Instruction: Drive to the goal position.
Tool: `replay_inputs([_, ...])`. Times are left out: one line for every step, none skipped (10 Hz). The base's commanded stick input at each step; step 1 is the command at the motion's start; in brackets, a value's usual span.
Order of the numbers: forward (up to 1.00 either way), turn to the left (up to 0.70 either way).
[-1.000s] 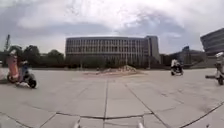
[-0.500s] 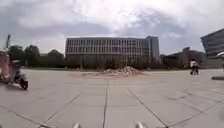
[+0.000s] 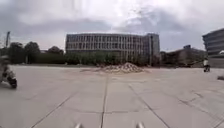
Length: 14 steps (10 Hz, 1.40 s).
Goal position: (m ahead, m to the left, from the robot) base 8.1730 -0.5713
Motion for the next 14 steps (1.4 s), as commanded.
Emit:
replay_inputs([0.7,0.0])
replay_inputs([0.7,0.0])
replay_inputs([0.7,0.0])
replay_inputs([0.7,0.0])
replay_inputs([0.7,0.0])
replay_inputs([0.7,0.0])
replay_inputs([0.7,0.0])
replay_inputs([0.7,0.0])
replay_inputs([0.7,0.0])
replay_inputs([0.7,0.0])
replay_inputs([0.7,0.0])
replay_inputs([0.7,0.0])
replay_inputs([0.7,0.0])
replay_inputs([0.7,0.0])
